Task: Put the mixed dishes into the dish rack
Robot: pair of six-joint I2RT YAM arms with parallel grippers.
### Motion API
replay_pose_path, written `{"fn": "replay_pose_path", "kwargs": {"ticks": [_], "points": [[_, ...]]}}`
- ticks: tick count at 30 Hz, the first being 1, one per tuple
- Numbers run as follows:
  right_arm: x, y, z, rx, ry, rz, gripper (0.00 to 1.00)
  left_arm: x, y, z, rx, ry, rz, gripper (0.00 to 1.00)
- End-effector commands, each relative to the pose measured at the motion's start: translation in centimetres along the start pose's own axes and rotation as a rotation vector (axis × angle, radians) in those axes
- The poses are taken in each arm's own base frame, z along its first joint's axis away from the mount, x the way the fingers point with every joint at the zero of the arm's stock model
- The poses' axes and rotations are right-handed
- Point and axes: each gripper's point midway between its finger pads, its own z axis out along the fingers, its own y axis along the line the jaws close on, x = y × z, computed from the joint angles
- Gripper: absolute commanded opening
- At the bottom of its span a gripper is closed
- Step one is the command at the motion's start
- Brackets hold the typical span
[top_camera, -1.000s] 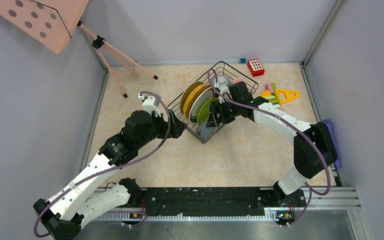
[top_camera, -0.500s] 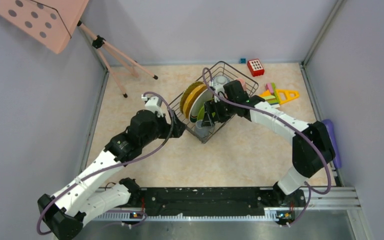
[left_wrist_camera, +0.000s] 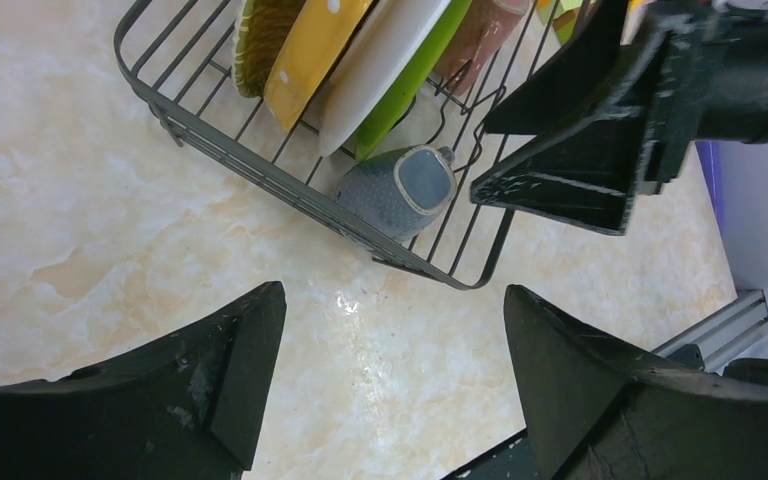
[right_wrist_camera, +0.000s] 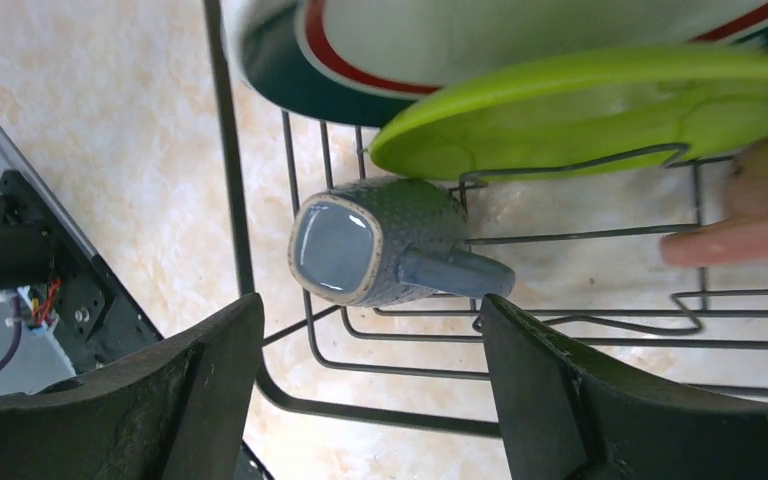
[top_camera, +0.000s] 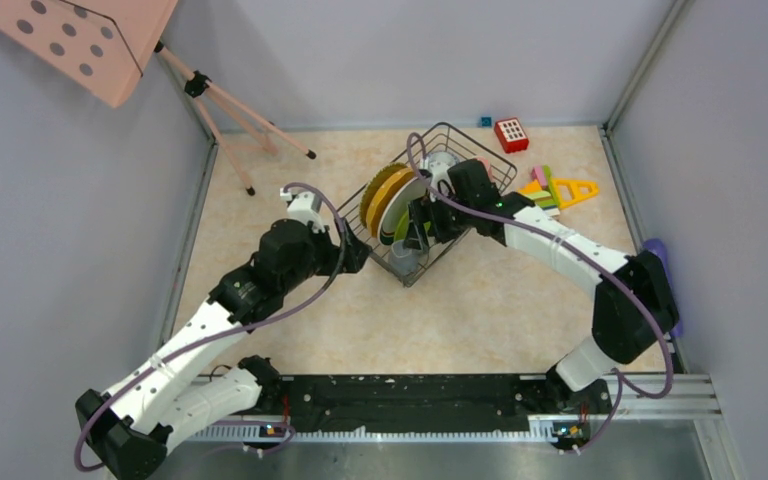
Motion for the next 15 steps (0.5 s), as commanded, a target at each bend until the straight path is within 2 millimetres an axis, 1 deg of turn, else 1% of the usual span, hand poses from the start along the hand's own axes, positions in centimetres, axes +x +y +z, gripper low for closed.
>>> {"fn": "replay_pose_path", "kwargs": {"ticks": [1, 3, 4, 6, 7, 9, 11, 12, 13, 15], "points": [[-5.3, 1.4, -4.3, 0.053, -0.243, -0.073, 0.79, -2.0, 0.4, -0.4, -0.022, -0.108, -0.021, 0.86], [-5.8, 0.6, -5.5, 0.111, -0.308, -0.074, 0.81, -2.6, 1.4, -1.0, -0.067, -0.156, -0.028, 0.86], [-6.3, 0.4, -6.3, 0.135, -0.358, -0.079, 0.82, -2.9, 2.0, -1.4, -0.086, -0.185, -0.031, 0.86], [-5.9, -0.3, -7.5, 0.183, -0.422, -0.078, 0.84, -3.6, 3.0, -2.3, -0.127, -0.243, -0.025, 0.86], [-6.1, -0.5, -8.8, 0.205, -0.478, -0.078, 0.85, -3.9, 3.7, -2.8, -0.151, -0.273, -0.018, 0.86], [-5.8, -1.1, -10.4, 0.249, -0.564, -0.082, 0.86, -4.3, 4.5, -3.6, -0.181, -0.317, 0.003, 0.86], [-5.1, -2.2, -12.0, 0.308, -0.650, -0.073, 0.87, -4.5, 5.5, -4.3, -0.211, -0.364, 0.028, 0.87], [-4.8, -2.8, -12.9, 0.337, -0.695, -0.056, 0.87, -4.2, 6.5, -4.2, -0.241, -0.384, 0.047, 0.87], [-4.0, -3.5, -13.4, 0.368, -0.724, -0.035, 0.88, -4.2, 7.3, -4.3, -0.266, -0.408, 0.053, 0.87], [-2.4, -5.6, -14.6, 0.465, -0.779, 0.026, 0.87, -3.7, 8.2, -4.4, -0.284, -0.429, 0.073, 0.87]]}}
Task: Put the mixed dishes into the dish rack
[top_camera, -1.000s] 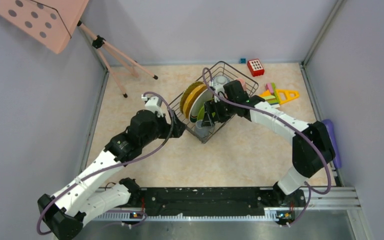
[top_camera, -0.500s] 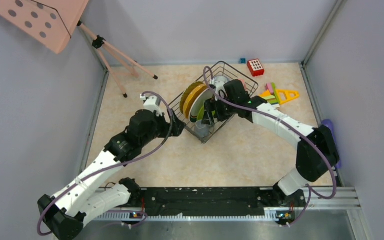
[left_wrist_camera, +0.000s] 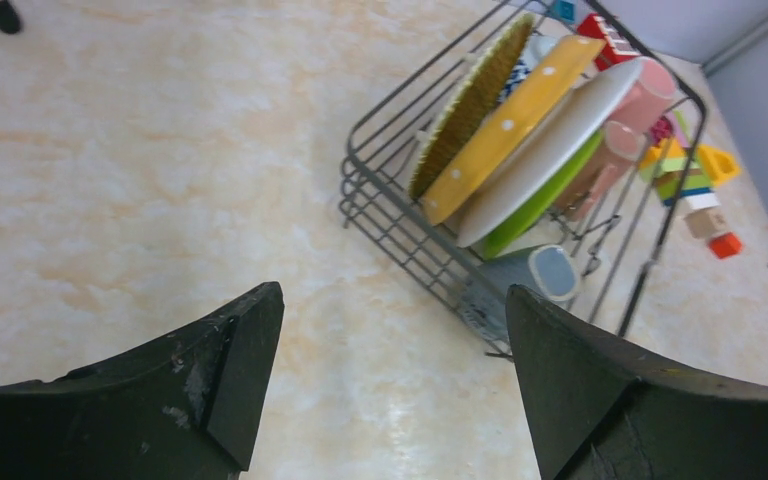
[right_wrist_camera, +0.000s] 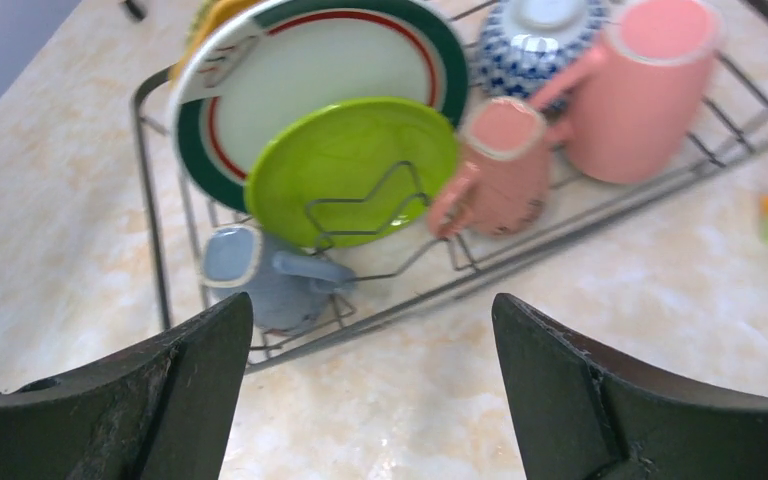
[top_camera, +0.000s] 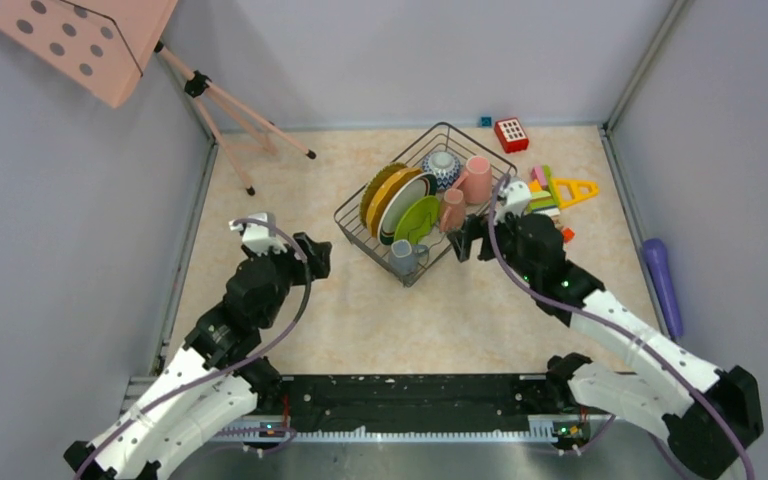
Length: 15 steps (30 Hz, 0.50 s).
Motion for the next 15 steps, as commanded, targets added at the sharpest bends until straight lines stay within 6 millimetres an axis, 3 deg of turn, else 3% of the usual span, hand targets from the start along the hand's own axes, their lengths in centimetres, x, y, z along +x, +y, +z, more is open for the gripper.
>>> {"fn": "replay_pose_path", "kwargs": {"ticks": [1, 4, 7, 12, 15], "points": [[-1.3, -5.1, -2.4, 0.257, -0.211, 0.080, 0.88, -0.5, 2.9, 0.3, -0.088, -0.118, 0.081, 0.87], [0.4, -9.4, -4.3, 0.442, -0.226, 0.128, 0.89, -0.2, 4.3, 0.2, -0.132, -0.160, 0.088, 0.88], [2.2, -12.2, -5.7, 0.557, -0.223, 0.142, 0.92, -0.1, 6.7, 0.2, -0.240, -0.216, 0.094, 0.90], [3.8, -14.0, -6.8, 0.595, -0.348, 0.088, 0.91, -0.1, 11.1, 0.0, -0.471, -0.316, 0.130, 0.92], [4.0, -14.9, -6.8, 0.609, -0.365, 0.064, 0.90, 0.0, 12.0, 0.4, -0.523, -0.343, 0.184, 0.92]]}}
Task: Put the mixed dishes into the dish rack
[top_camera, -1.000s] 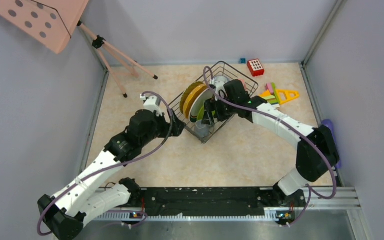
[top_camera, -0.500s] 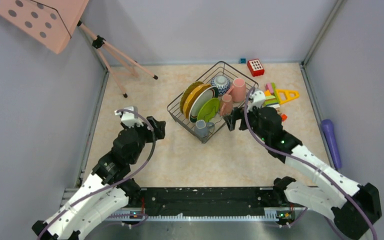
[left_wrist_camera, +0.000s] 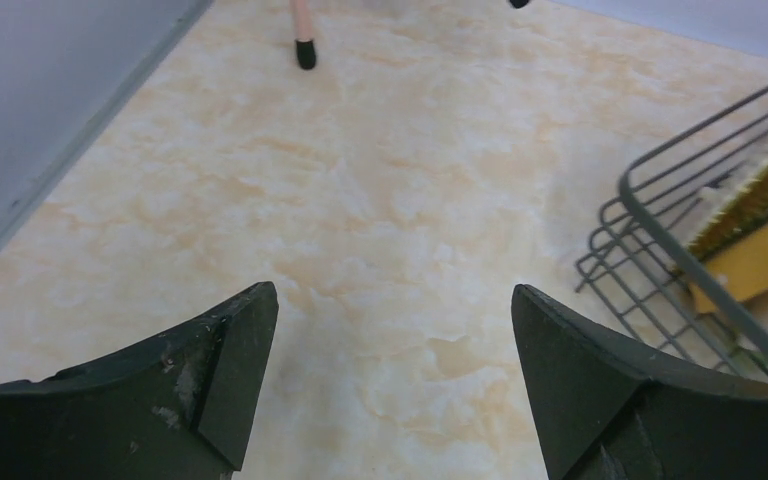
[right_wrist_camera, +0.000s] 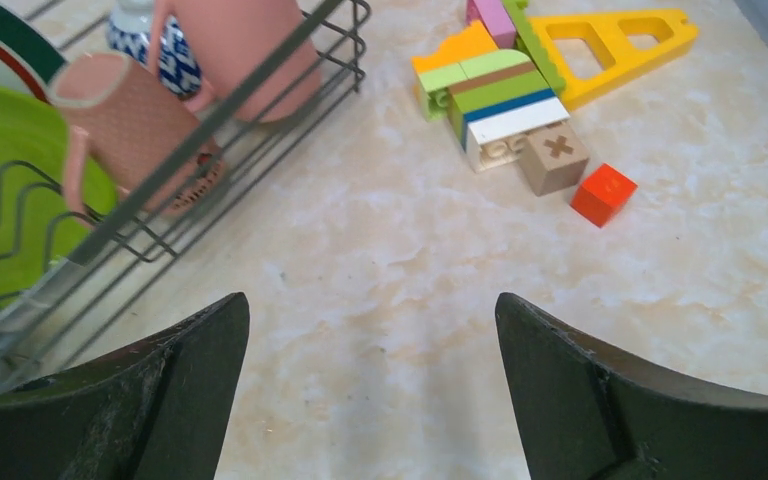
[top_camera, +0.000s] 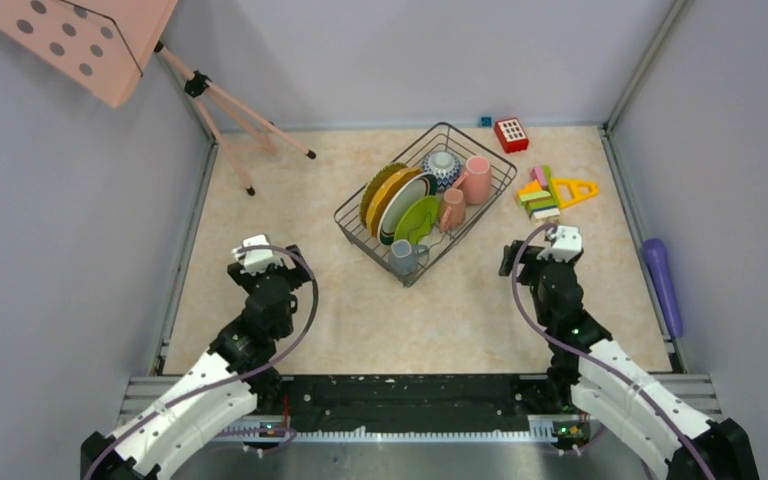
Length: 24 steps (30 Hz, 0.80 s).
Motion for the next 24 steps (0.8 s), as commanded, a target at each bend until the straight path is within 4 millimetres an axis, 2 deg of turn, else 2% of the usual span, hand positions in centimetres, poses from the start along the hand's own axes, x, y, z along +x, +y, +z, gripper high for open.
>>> {"fn": "replay_pose_path", "kwargs": {"ticks": [1, 7, 12, 16, 17, 20, 24], "points": [[-2.9, -1.5, 0.9, 0.061, -0.136, 0.009, 0.91, -1.9, 2.0, 1.0, -0.148, -0.136, 0.031, 0.92], [-2.7, -3.9, 2.3, 0.123, -0.163, 0.013, 0.91, -1.2, 2.6, 2.4, -0.225, -0.181, 0.107, 0.93], [-2.3, -5.3, 3.5, 0.157, -0.196, -0.015, 0.91, -1.1, 3.1, 4.4, -0.280, -0.187, 0.107, 0.93], [-2.0, -6.0, 3.4, 0.162, -0.287, -0.070, 0.88, -0.8, 3.9, 6.3, -0.291, -0.184, 0.124, 0.93], [-1.1, -6.3, 3.7, 0.176, -0.261, -0.088, 0.88, -0.6, 4.1, 6.8, -0.300, -0.180, 0.129, 0.93], [-1.1, -6.5, 4.7, 0.189, -0.241, -0.144, 0.90, 0.4, 5.0, 8.1, -0.324, -0.160, 0.126, 0.93], [-1.5, -7.3, 4.9, 0.220, -0.287, -0.155, 0.89, 1.5, 5.6, 9.4, -0.318, -0.162, 0.148, 0.92]]}}
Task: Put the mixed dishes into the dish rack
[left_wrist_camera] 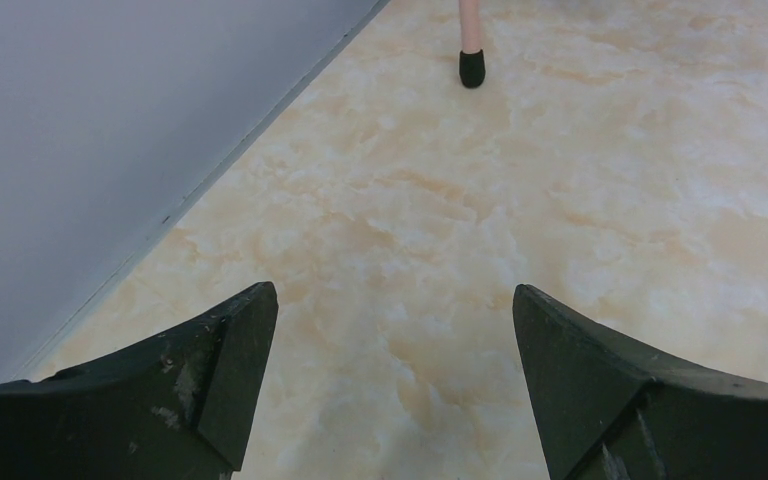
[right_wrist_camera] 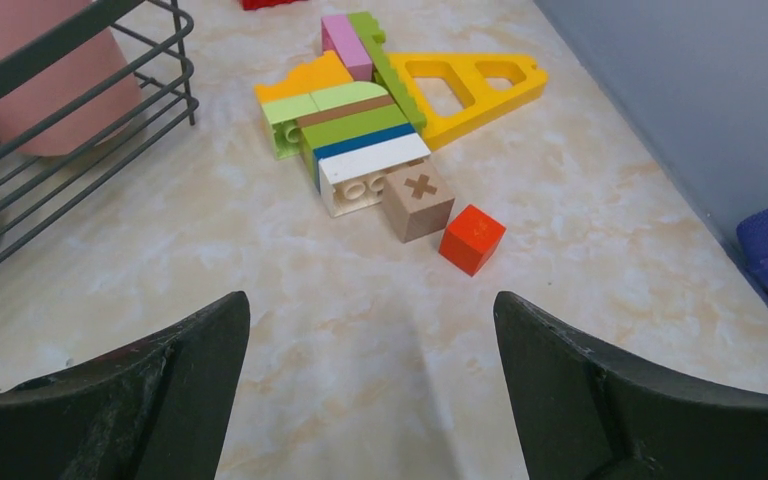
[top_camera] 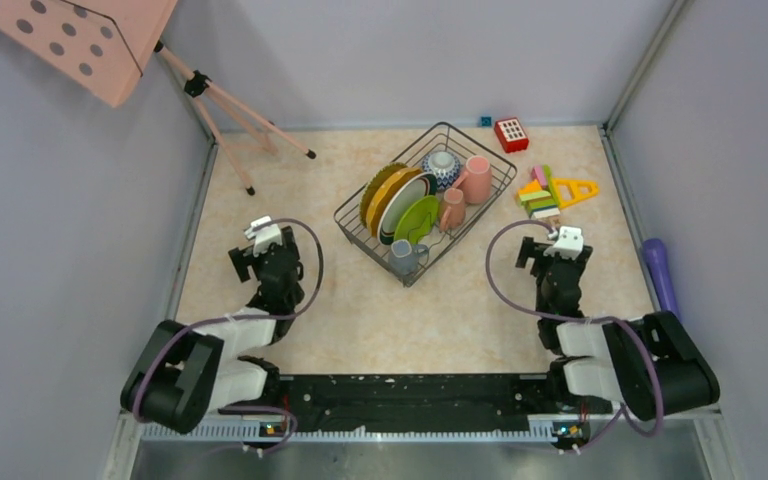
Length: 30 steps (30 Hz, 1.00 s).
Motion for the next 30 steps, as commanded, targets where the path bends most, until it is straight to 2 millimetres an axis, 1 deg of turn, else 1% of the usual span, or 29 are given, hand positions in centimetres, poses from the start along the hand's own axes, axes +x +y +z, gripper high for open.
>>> {"fn": "replay_pose_path", "kwargs": {"ticks": [1, 3, 5, 6, 7, 10, 14, 15, 16, 18, 21, 22, 23, 25, 26, 28, 30], "points": [[-4.3, -0.6, 1.1, 0.033, -0.180, 0.026, 0.89, -2.1, -1.4, 1.4, 0.052, -0.090, -0.073, 0.92], [-4.1, -1.0, 1.7, 0.051, -0.191, 0.041, 0.90, -2.0, -2.0, 1.6, 0.079, -0.081, -0.064, 0.92], [-3.0, -1.3, 2.4, 0.055, -0.161, 0.052, 0.90, -2.3, -1.9, 2.0, 0.083, -0.102, -0.076, 0.91], [-3.0, -1.3, 2.7, 0.056, -0.160, 0.049, 0.91, -2.4, -1.8, 2.2, 0.085, -0.107, -0.081, 0.91], [-2.4, -0.9, 2.9, 0.035, -0.127, 0.039, 0.91, -2.5, -1.9, 2.4, 0.093, -0.108, -0.081, 0.91], [-2.6, -0.2, 3.5, -0.003, -0.121, 0.023, 0.89, -2.2, -2.5, 3.0, 0.125, -0.084, -0.063, 0.89], [-2.5, -0.2, 3.4, -0.004, -0.118, 0.024, 0.89, -2.0, -2.8, 3.8, 0.140, -0.056, -0.049, 0.86], [-2.5, -0.8, 3.5, 0.030, -0.115, 0.035, 0.88, -2.0, -2.9, 3.9, 0.145, -0.051, -0.039, 0.86], [-2.5, -1.7, 3.8, 0.090, -0.108, 0.068, 0.82, -2.0, -2.9, 4.2, 0.139, -0.050, -0.031, 0.85], [-2.0, -1.7, 4.0, 0.088, -0.076, 0.086, 0.78, -2.1, -2.6, 4.5, 0.119, -0.058, -0.038, 0.85], [-2.2, -1.7, 4.1, 0.090, -0.089, 0.085, 0.78, -2.3, -2.6, 4.5, 0.139, -0.068, -0.016, 0.85], [-2.1, -1.7, 4.0, 0.089, -0.081, 0.086, 0.82, -2.2, -2.4, 4.6, 0.131, -0.068, -0.016, 0.85], [-2.1, -1.7, 4.1, 0.088, -0.084, 0.087, 0.97, -2.3, -2.1, 4.7, 0.120, -0.074, -0.022, 0.85], [-2.1, -1.7, 4.1, 0.089, -0.084, 0.085, 0.99, -2.2, -1.6, 4.7, 0.101, -0.081, -0.034, 0.84], [-2.1, -1.7, 4.1, 0.089, -0.083, 0.085, 0.99, -2.5, -1.7, 4.4, 0.116, -0.109, -0.053, 0.84], [-2.1, -1.7, 4.1, 0.088, -0.085, 0.086, 0.99, -2.3, -1.6, 4.0, 0.137, -0.148, -0.059, 0.85], [-2.1, -1.7, 4.0, 0.089, -0.085, 0.086, 0.99, -2.4, -1.6, 4.1, 0.143, -0.184, -0.043, 0.84]]}}
